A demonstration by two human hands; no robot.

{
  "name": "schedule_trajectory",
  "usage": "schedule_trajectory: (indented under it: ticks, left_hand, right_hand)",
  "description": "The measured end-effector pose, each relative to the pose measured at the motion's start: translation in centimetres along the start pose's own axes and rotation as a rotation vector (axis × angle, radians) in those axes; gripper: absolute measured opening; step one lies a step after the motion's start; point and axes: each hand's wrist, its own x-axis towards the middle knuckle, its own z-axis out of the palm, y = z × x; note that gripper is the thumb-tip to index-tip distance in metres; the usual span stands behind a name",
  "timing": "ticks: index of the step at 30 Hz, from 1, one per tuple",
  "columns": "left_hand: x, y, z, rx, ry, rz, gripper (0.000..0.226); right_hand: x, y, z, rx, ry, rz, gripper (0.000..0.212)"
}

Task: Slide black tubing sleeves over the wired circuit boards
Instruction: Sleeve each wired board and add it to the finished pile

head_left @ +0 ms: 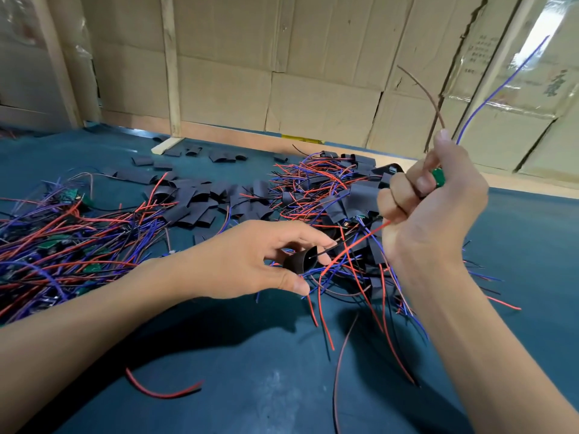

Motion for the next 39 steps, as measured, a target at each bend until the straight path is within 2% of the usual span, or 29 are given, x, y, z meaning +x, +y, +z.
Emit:
schedule_trajectory:
  ticks: [8, 16, 21, 24, 28, 30, 34, 39]
  left_hand:
    - [0.0, -0.1, 0.1, 0.036, -0.006, -0.009, 0.054]
    - [0.0, -0.1, 0.0, 0.017, -0.019, -0.005, 0.051]
    - [0.0, -0.3, 0.1, 0.025, -0.008, -0.015, 0.055]
    - [0.0, -0.5, 0.0, 0.108, 0.075, -0.016, 0.060]
    - [0.2, -0.5, -0.3, 0.240, 0.286, -0.019, 0.068]
    - [0.3, -0.5, -0.4, 0.307, 0.382, -0.010, 0.067]
    - [0.2, -0.1, -0.9, 0.313, 0.522, 0.037, 0.060]
    - [-0.1, 0.4, -1.2, 0.429, 0.578, 0.109, 0.057]
  right_hand:
    - [-0.3, 0.8, -0.1, 0.038, 0.032, -0.042, 0.038]
    - [-0.7, 1.2, -0.3, -0.005, -0.043, -0.181, 0.036]
    - [-1.0, 1.1, -0.2, -0.005, -0.072, -0.167, 0.034]
    - [-1.5, 1.9, -0.2, 0.033, -0.149, -0.092, 0.027]
    - [-2.5, 3.7, 0.1, 0.084, -0.275, 0.058, 0.028]
    - [-2.8, 4.7, 0.2, -0.040, -0.319, 0.108, 0.029]
    - [-3.5, 6.1, 0.0, -0.462, -0.333, 0.084, 0.032]
    - [-3.5, 6.3, -0.3, -0.522, -0.396, 0.004, 0.022]
